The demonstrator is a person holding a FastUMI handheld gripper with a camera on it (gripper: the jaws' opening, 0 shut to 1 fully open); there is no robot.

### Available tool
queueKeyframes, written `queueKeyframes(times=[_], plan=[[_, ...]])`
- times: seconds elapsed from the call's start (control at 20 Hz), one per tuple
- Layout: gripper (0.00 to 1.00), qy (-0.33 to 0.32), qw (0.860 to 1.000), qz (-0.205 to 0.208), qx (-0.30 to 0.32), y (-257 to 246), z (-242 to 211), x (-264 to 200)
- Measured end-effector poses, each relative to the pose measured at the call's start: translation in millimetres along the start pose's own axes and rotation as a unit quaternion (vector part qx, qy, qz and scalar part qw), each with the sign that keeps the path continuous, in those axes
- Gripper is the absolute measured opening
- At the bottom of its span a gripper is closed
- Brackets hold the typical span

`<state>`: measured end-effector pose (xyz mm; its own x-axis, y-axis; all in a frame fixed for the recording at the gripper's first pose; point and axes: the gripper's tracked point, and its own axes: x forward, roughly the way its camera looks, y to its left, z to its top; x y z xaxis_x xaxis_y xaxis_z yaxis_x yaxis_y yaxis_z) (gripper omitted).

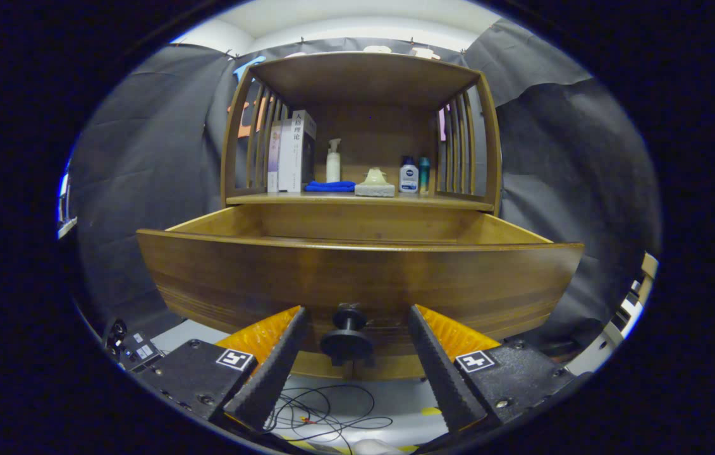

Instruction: Pull open the drawer, take out the items inside it, and place them on the countertop above the cabinet.

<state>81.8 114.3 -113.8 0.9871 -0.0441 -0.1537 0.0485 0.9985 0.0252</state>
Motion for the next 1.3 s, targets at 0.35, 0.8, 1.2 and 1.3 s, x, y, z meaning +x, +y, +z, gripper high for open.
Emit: queueKeyframes(times=[0.35,0.8,1.2,1.3], plan=[[1.0,-0.012,1.0,-0.024,-0.013,2.4,-2.1,3.1],[1.0,-0.006,1.0,-0.009,0.011,2.2,3.4,17.7],[1.0,-0.01,1.0,-0.009,0.0,3.9,20.5,58.6],[1.0,-0.014,1.0,-0.01,0.001,6.3,26.9,73.7]])
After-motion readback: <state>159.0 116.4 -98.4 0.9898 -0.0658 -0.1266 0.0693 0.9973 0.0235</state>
